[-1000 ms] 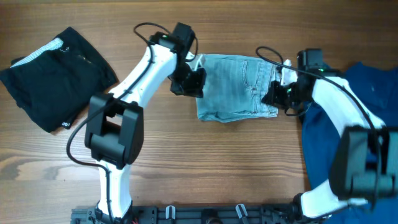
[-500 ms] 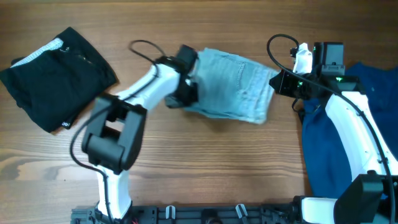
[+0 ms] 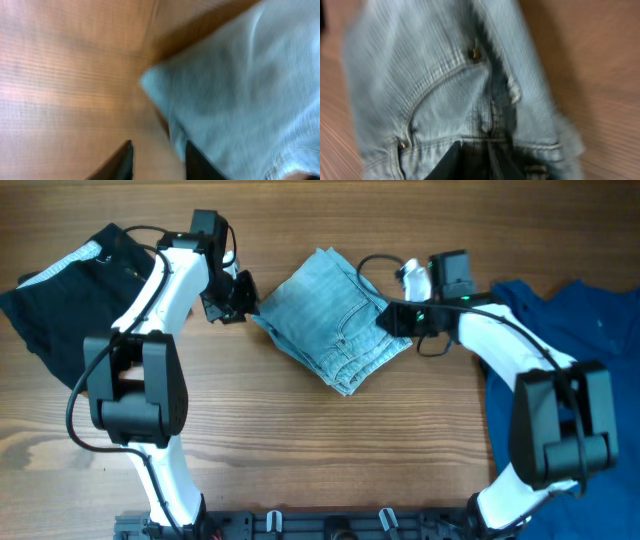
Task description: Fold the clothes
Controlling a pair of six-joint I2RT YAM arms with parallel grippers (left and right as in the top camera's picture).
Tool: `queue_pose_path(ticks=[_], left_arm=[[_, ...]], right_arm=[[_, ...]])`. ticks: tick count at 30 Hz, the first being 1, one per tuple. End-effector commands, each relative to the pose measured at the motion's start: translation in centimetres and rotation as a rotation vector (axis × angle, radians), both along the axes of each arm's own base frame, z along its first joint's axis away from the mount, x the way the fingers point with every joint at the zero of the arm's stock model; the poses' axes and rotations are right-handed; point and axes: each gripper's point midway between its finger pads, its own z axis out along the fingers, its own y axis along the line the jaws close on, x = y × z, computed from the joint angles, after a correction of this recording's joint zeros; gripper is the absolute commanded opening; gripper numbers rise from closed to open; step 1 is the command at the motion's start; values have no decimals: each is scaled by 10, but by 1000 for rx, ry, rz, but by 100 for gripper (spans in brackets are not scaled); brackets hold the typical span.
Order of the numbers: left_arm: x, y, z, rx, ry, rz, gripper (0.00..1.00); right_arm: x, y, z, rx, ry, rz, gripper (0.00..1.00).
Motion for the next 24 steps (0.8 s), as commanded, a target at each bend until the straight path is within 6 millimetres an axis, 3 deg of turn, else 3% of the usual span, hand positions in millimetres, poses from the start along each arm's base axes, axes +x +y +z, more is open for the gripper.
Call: queue_pose_path(ticks=[1, 4, 7, 9, 13, 17, 24], left_arm=[[-13, -5, 16, -31, 25, -20, 49], [-25, -6, 10, -27, 66, -26, 60], [-37, -11, -3, -29, 100, -31, 66], [-38, -31, -10, -128, 89, -46, 73], [-49, -79, -25, -366, 59, -89, 83], [-58, -85, -45, -388, 80, -28, 86], [-57, -115, -55, -480, 35, 14, 88]], right_arm=[[-31, -17, -46, -115, 195, -59, 10], [-59, -22, -57, -148, 328, -67, 6], [-70, -22, -57, -156, 379, -73, 6], [-75, -23, -57, -158, 403, -75, 7], [-75, -23, -58, -159, 400, -71, 8], [-75, -23, -58, -159, 399, -70, 8], [-74, -22, -57, -159, 395, -67, 8]])
